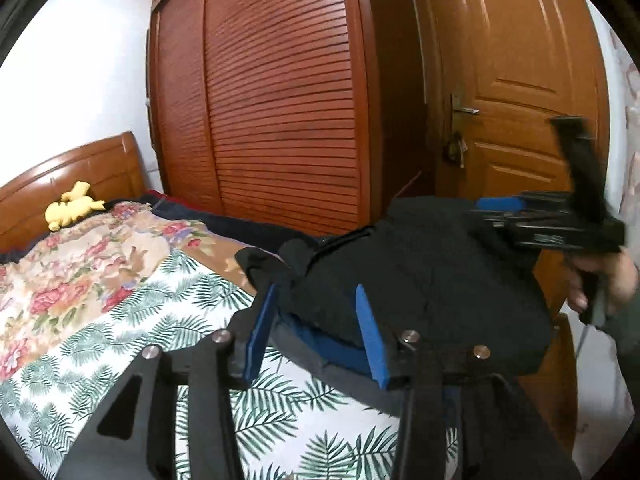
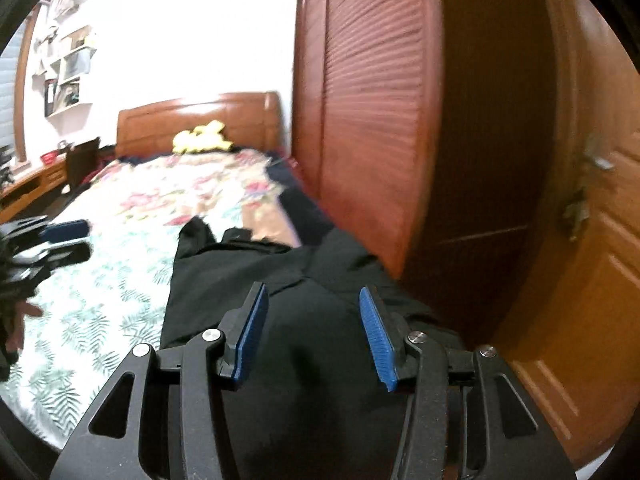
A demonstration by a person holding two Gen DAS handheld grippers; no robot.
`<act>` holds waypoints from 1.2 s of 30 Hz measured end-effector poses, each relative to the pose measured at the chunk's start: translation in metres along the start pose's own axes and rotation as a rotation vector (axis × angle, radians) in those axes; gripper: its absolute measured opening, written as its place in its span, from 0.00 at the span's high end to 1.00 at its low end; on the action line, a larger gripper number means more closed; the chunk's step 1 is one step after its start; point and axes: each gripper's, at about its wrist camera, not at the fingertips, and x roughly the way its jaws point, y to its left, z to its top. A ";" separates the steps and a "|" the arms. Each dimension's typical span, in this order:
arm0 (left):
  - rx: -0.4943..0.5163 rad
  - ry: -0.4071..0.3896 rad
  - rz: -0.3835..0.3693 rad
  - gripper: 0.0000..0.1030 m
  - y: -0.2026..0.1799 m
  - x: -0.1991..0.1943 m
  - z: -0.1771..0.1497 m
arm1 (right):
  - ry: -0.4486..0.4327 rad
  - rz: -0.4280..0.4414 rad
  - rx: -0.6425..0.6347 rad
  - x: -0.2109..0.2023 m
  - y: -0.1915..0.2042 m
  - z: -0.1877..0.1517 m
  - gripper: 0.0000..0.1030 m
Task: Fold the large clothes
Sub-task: 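Carry the coat bundle with both grippers onto the stack of folded clothes, then open both grippers to release the coat on the stack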
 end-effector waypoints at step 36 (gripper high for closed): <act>-0.117 0.020 0.160 0.48 0.049 -0.143 -0.075 | -0.022 0.065 0.011 -0.062 0.137 -0.038 0.24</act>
